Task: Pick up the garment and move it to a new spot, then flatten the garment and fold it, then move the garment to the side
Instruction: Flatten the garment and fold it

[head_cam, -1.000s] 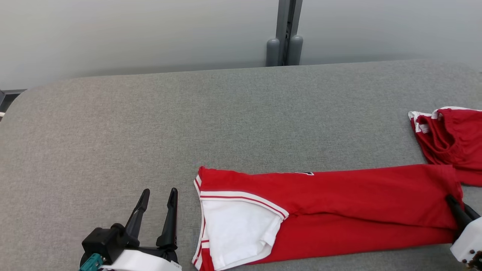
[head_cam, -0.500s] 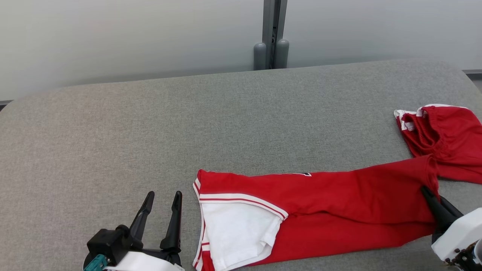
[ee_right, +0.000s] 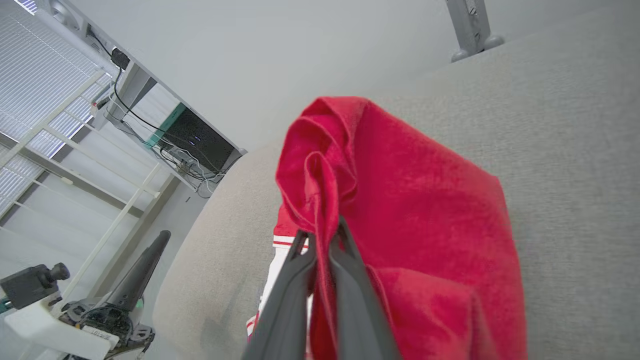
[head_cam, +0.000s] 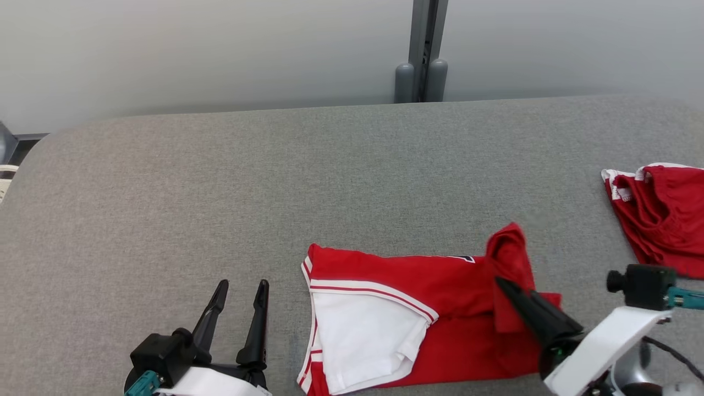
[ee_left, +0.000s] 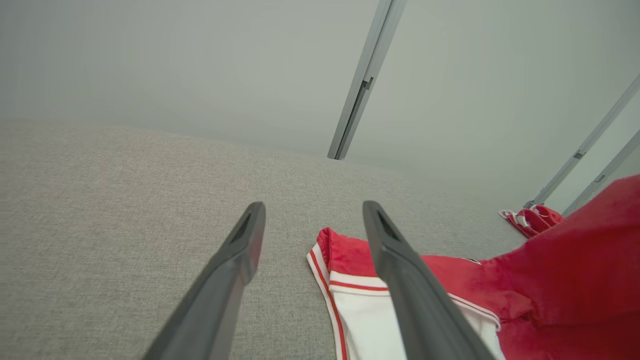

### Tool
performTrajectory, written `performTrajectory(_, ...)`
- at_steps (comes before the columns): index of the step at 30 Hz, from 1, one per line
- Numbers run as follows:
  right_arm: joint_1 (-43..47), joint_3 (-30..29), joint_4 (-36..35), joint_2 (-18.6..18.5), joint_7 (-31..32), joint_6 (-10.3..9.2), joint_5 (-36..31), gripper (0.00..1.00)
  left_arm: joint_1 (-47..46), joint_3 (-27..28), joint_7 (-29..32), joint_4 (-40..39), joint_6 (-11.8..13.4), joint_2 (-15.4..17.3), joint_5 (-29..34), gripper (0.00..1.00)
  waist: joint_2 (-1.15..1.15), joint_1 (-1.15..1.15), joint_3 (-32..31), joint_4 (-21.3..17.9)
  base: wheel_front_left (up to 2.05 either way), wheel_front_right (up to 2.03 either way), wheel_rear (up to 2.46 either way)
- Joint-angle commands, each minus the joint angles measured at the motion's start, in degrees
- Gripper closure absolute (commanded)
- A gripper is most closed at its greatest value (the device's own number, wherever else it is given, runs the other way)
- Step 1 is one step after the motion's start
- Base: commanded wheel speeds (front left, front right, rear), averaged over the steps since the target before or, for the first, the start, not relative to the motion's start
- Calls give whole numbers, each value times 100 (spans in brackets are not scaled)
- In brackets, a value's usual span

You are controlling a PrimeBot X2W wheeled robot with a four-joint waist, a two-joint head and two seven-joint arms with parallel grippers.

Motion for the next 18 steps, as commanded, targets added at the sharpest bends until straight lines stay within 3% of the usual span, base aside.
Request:
performTrajectory(1, -61, 79, -21, 80, 35, 4, 86, 100, -106, 8, -13, 5, -35, 18, 5, 0, 0, 0, 3, 59, 0, 0, 0)
performTrajectory(8, -353, 784, 488, 426, -79, 5, 240, 100, -183, -43, -17, 45, -72, -18, 16, 0, 0, 0, -1, 332, 0, 0, 0)
performTrajectory(18, -938, 1470, 1606, 554, -890, 9, 295, 100, -263, -95, -29, 101, -95, -64, 42, 0, 0, 0, 3, 610, 0, 0, 0)
